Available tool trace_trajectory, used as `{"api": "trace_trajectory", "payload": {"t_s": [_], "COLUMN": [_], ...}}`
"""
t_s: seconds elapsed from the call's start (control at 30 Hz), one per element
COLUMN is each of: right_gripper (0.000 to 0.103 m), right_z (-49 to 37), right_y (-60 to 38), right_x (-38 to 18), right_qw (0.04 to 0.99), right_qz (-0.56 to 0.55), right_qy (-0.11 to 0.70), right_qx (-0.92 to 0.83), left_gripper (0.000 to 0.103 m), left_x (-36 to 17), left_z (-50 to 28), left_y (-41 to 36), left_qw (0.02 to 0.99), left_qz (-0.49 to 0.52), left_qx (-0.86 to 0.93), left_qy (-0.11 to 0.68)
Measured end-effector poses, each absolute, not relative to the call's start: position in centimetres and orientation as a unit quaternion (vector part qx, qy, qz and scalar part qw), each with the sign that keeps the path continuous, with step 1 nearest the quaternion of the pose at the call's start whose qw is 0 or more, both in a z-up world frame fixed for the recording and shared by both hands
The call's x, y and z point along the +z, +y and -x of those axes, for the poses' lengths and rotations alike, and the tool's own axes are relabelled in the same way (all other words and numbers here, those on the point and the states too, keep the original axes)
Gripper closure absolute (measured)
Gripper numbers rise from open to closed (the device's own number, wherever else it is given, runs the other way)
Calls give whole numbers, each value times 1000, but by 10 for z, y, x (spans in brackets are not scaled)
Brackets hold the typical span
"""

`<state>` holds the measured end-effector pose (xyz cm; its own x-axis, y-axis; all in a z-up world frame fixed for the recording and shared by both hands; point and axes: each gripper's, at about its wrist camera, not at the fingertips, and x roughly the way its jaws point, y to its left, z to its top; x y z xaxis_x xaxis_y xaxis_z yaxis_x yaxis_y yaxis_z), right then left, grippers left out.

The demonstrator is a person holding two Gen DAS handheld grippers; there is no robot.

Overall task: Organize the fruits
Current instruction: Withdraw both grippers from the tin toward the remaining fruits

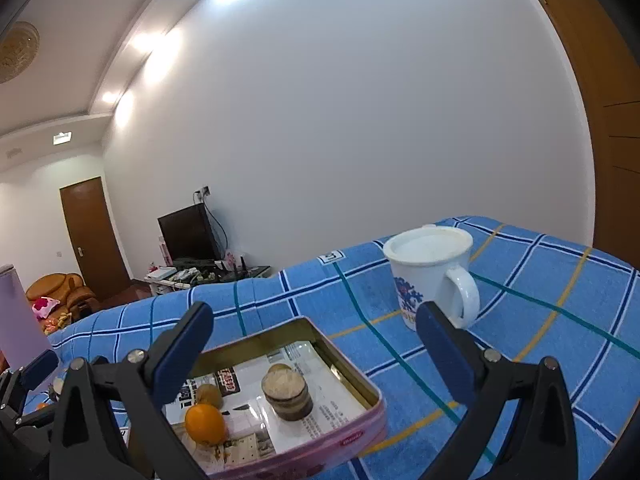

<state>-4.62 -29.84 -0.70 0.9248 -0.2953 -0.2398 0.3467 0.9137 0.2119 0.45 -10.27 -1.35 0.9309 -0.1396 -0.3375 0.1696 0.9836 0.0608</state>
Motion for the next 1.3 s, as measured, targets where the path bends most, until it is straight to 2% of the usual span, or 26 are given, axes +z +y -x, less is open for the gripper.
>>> {"api": "trace_trajectory", "payload": {"t_s": [0.63, 0.9, 1.3], "right_gripper": [0, 0, 0], "right_z": [33, 17, -7], "right_y": [-229, -181, -130], "right_x": [-17, -19, -22], "right_qw": [970, 971, 975], "right_qz": [-140, -130, -110], "right_qy": [159, 171, 184], "right_qx": [-122, -103, -63], "left_gripper": [22, 22, 22], "left_x": [-17, -16, -19], "left_z": [-6, -17, -37], "left_y": [-41, 3, 55], "left_qw": [979, 983, 982], "left_qz": [-110, -67, -53], "left_qx": [-57, -47, -27], "left_qy": [161, 164, 179]}}
